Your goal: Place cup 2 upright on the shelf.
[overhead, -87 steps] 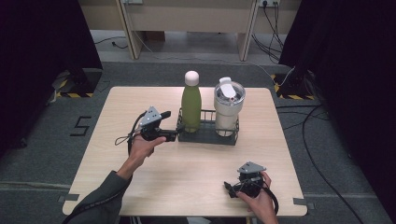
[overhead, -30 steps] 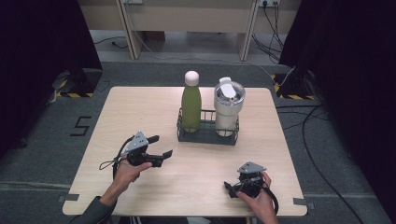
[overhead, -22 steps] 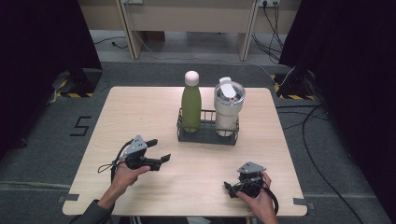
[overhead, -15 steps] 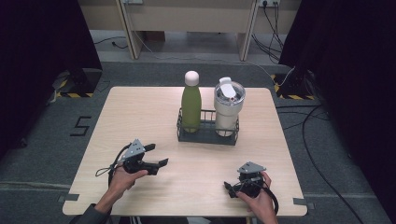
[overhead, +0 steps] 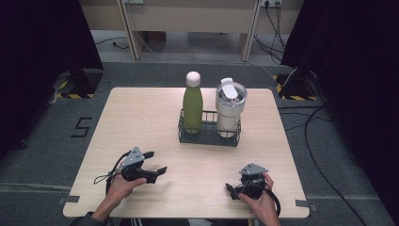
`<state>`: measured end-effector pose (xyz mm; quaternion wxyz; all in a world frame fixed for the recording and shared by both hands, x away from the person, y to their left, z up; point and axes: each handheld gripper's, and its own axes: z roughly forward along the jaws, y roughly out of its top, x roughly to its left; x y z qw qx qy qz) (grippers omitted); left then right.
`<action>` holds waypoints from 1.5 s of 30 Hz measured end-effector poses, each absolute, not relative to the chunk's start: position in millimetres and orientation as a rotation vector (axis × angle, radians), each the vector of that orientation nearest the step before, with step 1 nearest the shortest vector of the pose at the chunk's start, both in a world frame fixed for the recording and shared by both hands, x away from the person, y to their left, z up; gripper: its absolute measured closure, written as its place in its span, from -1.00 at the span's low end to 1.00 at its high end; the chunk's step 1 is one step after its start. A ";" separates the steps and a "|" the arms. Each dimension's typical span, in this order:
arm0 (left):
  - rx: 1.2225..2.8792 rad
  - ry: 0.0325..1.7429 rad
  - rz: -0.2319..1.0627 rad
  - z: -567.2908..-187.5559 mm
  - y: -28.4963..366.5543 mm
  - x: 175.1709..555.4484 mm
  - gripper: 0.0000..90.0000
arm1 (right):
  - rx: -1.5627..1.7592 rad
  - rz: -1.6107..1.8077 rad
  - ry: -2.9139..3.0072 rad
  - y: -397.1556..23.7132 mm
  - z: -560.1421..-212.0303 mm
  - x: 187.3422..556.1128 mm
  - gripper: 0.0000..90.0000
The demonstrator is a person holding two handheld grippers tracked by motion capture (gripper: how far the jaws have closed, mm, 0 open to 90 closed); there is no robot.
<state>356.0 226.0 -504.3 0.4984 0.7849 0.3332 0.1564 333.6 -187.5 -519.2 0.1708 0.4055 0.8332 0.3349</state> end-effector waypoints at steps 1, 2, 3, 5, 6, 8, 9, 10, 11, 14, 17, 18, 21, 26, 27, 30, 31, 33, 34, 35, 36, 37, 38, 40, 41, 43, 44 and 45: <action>1.909 0.802 0.382 -505.0 226.0 354.5 -0.67 | 1.152 0.951 2.366 -187.5 -519.2 333.5 -0.99; 1.914 0.800 0.382 -505.7 225.9 352.8 -0.67 | 1.151 0.951 2.367 -187.5 -519.2 333.6 -0.99; 1.919 0.798 0.381 -506.6 225.6 351.2 -0.67 | 1.151 0.951 2.367 -187.5 -519.2 333.6 -0.99; 1.938 0.789 0.385 -508.1 225.6 348.3 -0.67 | 1.152 0.951 2.366 -187.5 -519.2 333.5 -0.99; 1.941 0.789 0.389 -508.7 225.5 347.2 -0.67 | 1.152 0.951 2.366 -187.5 -519.2 333.6 -0.99; 1.956 0.783 0.384 -509.7 226.4 344.1 -0.67 | 1.151 0.951 2.367 -187.5 -519.2 333.5 -0.99; 1.963 0.782 0.383 -510.0 226.9 342.9 -0.67 | 1.151 0.951 2.367 -187.5 -519.2 333.6 -0.99; 1.971 0.783 0.382 -510.3 227.3 342.0 -0.67 | 1.152 0.951 2.366 -187.5 -519.2 333.5 -0.99; 1.982 0.783 0.383 -510.8 227.7 340.9 -0.67 | 1.151 0.951 2.367 -187.5 -519.2 333.5 -0.99; 2.012 0.782 0.366 -513.8 227.9 337.7 -0.67 | 1.152 0.951 2.366 -187.5 -519.2 333.5 -0.99; 2.042 0.778 0.353 -515.8 227.0 334.9 -0.67 | 1.152 0.951 2.366 -187.5 -519.2 333.5 -0.99; 2.051 0.775 0.353 -516.4 226.7 333.7 -0.67 | 1.152 0.951 2.366 -187.5 -519.2 333.5 -0.99; 2.074 0.775 0.346 -519.0 226.9 331.6 -0.67 | 1.152 0.951 2.366 -187.5 -519.2 333.5 -0.99; 2.104 0.780 0.330 -521.9 227.4 328.5 -0.67 | 1.152 0.951 2.366 -187.5 -519.2 333.5 -0.99; 2.116 0.774 0.340 -522.0 227.2 327.7 -0.67 | 1.152 0.951 2.366 -187.5 -519.2 333.5 -0.99; 2.141 0.778 0.348 -522.6 226.8 326.7 -0.67 | 1.152 0.951 2.366 -187.5 -519.2 333.5 -0.99; 2.158 0.784 0.345 -523.2 226.1 326.5 -0.67 | 1.152 0.951 2.366 -187.5 -519.2 333.5 -0.99; 2.173 0.780 0.345 -523.7 225.3 326.0 -0.67 | 1.151 0.951 2.366 -187.5 -519.2 333.5 -0.99; 2.173 0.782 0.342 -523.7 225.3 326.1 -0.68 | 1.151 0.951 2.366 -187.5 -519.2 333.5 -0.99; 2.172 0.792 0.338 -523.8 225.5 326.3 -0.68 | 1.151 0.951 2.366 -187.5 -519.2 333.5 -0.99; 2.170 0.795 0.335 -523.9 225.7 326.5 -0.68 | 1.151 0.951 2.366 -187.5 -519.2 333.5 -0.99; 2.170 0.797 0.336 -523.9 225.6 326.7 -0.68 | 1.151 0.951 2.366 -187.5 -519.2 333.5 -0.99; 2.169 0.798 0.337 -524.0 225.5 326.7 -0.69 | 1.151 0.951 2.366 -187.5 -519.2 333.5 -0.99; 2.171 0.798 0.334 -524.0 225.6 326.9 -0.70 | 1.152 0.951 2.365 -187.5 -519.3 333.5 -0.99; 2.172 0.798 0.333 -524.0 225.6 327.0 -0.71 | 1.151 0.951 2.367 -187.5 -519.2 333.4 -0.99; 2.172 0.797 0.333 -524.1 225.5 326.9 -0.71 | 1.151 0.951 2.367 -187.5 -519.2 333.4 -0.99; 2.172 0.797 0.333 -524.1 225.5 326.9 -0.71 | 1.150 0.952 2.367 -187.5 -519.2 333.4 -0.99; 2.172 0.797 0.333 -524.1 225.5 326.9 -0.71 | 1.152 0.952 2.367 -187.4 -519.3 333.2 -0.99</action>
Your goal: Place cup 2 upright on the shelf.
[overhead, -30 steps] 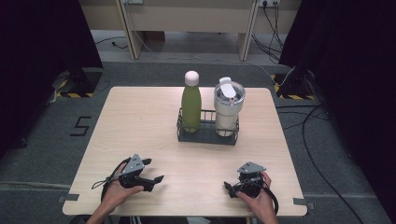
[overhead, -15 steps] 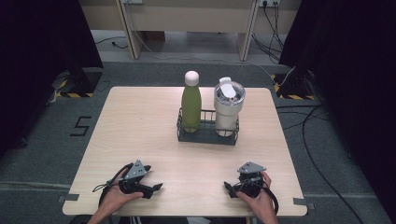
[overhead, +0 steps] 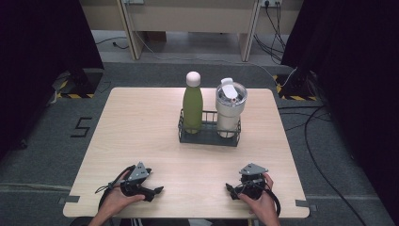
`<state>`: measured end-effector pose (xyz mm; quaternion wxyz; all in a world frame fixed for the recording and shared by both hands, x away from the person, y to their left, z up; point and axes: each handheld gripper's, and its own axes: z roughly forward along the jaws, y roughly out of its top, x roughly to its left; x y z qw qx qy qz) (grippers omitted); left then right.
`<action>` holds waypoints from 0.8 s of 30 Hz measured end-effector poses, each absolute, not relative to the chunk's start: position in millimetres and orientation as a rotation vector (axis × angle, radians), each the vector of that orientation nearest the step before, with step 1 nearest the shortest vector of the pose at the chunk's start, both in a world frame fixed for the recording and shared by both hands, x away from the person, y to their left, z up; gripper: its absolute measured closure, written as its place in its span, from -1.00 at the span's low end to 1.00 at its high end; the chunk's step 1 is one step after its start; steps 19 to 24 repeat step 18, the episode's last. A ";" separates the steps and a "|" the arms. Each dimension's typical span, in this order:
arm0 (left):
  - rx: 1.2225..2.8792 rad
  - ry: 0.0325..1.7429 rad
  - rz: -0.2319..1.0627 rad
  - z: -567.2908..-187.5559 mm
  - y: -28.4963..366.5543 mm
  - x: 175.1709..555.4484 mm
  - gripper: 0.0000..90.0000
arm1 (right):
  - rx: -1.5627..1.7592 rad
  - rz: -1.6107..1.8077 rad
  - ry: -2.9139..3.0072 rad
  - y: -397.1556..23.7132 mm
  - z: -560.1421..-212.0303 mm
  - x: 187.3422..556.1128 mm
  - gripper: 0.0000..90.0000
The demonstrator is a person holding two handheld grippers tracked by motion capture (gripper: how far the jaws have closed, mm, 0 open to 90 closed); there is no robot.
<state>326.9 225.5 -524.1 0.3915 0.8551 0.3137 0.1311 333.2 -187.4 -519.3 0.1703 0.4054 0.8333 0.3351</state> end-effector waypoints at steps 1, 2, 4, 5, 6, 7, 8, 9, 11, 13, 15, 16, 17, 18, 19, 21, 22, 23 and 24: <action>2.172 0.796 0.332 -524.2 225.4 327.0 -0.71 | 1.149 0.951 2.369 -187.5 -519.2 333.2 -0.99; 2.176 0.793 0.331 -524.1 225.4 327.0 -0.72 | 1.150 0.951 2.369 -187.5 -519.2 333.1 -0.99; 2.177 0.792 0.329 -524.1 225.3 327.0 -0.74 | 1.150 0.951 2.369 -187.5 -519.2 333.1 -0.99; 2.177 0.791 0.329 -524.1 225.3 327.0 -0.74 | 1.150 0.951 2.369 -187.6 -519.2 333.1 -0.99; 2.178 0.791 0.328 -524.1 225.3 327.0 -0.74 | 1.150 0.952 2.369 -187.5 -519.2 333.1 -0.99; 2.178 0.790 0.328 -524.1 225.2 327.0 -0.74 | 1.150 0.952 2.370 -187.5 -519.2 333.2 -0.99; 2.178 0.790 0.328 -524.1 225.2 327.0 -0.74 | 1.150 0.952 2.370 -187.6 -519.2 333.2 -0.99; 2.178 0.790 0.328 -524.1 225.2 327.0 -0.74 | 1.150 0.952 2.370 -187.6 -519.2 333.2 -0.99; 2.178 0.790 0.328 -524.2 225.2 327.0 -0.74 | 1.150 0.952 2.370 -187.5 -519.2 333.2 -0.99; 2.178 0.790 0.328 -524.1 225.2 327.0 -0.74 | 1.150 0.952 2.370 -187.6 -519.2 333.2 -0.99; 2.177 0.791 0.328 -524.2 225.2 327.0 -0.74 | 1.150 0.952 2.371 -187.6 -519.2 333.2 -0.99; 2.179 0.790 0.328 -524.1 225.2 327.0 -0.75 | 1.150 0.952 2.371 -187.5 -519.2 333.2 -0.99; 2.179 0.790 0.328 -524.1 225.2 327.0 -0.74 | 1.150 0.952 2.371 -187.6 -519.2 333.2 -0.99; 2.178 0.790 0.328 -524.1 225.2 327.0 -0.75 | 1.150 0.952 2.371 -187.6 -519.2 333.2 -0.99; 2.178 0.790 0.328 -524.1 225.2 327.0 -0.75 | 1.150 0.952 2.371 -187.6 -519.2 333.2 -0.99; 2.178 0.790 0.328 -524.1 225.2 327.0 -0.75 | 1.150 0.952 2.371 -187.6 -519.2 333.2 -0.99; 2.178 0.790 0.328 -524.1 225.2 327.0 -0.75 | 1.150 0.952 2.371 -187.6 -519.2 333.2 -0.99; 2.178 0.790 0.328 -524.1 225.2 327.0 -0.75 | 1.150 0.952 2.371 -187.6 -519.2 333.2 -0.99; 2.178 0.790 0.328 -524.1 225.2 327.0 -0.75 | 1.150 0.952 2.371 -187.6 -519.2 333.2 -0.99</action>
